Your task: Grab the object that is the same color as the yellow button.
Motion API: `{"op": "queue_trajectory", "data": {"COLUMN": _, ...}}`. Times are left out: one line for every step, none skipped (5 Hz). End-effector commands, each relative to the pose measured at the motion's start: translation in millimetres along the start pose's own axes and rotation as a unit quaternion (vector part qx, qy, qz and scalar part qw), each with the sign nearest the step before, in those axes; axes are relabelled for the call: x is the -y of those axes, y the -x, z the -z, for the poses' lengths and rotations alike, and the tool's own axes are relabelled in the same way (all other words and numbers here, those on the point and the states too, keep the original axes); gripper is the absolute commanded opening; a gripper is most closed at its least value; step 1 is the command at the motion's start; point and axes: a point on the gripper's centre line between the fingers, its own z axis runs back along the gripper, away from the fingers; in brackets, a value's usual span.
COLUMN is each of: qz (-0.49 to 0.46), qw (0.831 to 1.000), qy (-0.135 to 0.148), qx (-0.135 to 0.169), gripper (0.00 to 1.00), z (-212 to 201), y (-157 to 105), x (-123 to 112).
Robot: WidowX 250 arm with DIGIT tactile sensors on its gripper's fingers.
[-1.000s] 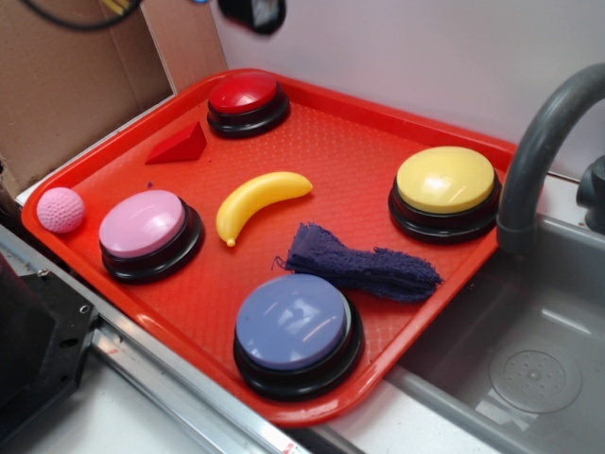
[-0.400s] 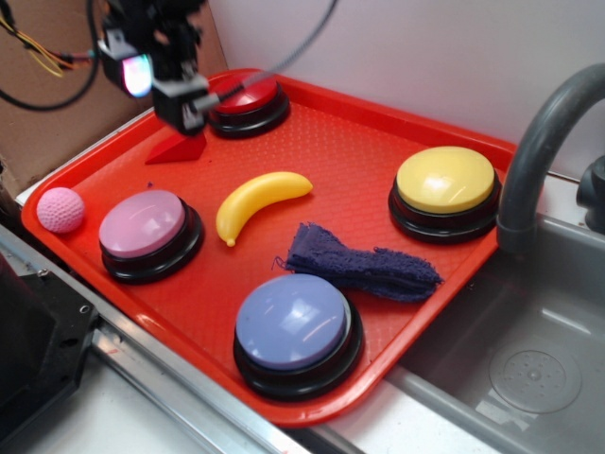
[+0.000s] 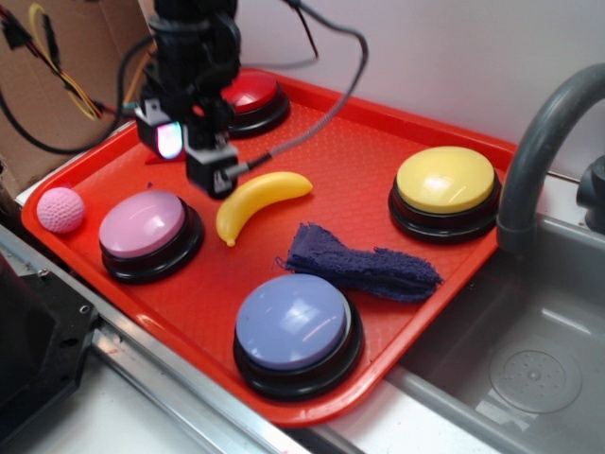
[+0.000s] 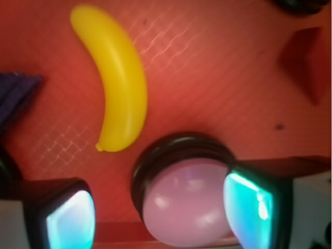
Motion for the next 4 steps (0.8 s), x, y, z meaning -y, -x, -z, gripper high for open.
{"op": "queue_trajectory", "data": {"qz": -0.003, "qw": 0.999, "qy": 0.03, "qx": -0.044, "gripper": 1.0, "z": 27.2, "y": -20.8, "x": -8.4}}
{"op": "queue_trajectory", "data": {"qz": 0.0, "qw": 0.999, "qy": 0.04, "qx": -0.03, "gripper": 1.0, "z": 31.2, "y": -26.0, "x": -6.5}}
{"op": "queue_trajectory", "data": {"qz": 0.0, "qw": 0.999, "qy": 0.043, "qx": -0.021, "gripper": 0.0, "z": 31.0, "y": -27.8, "x": -2.8}}
{"op": "queue_trajectory", "data": {"qz": 0.002, "qw": 0.999, "qy": 0.04, "qx": -0.024, "gripper": 0.0, "z": 33.4, "y": -26.4, "x": -0.6}}
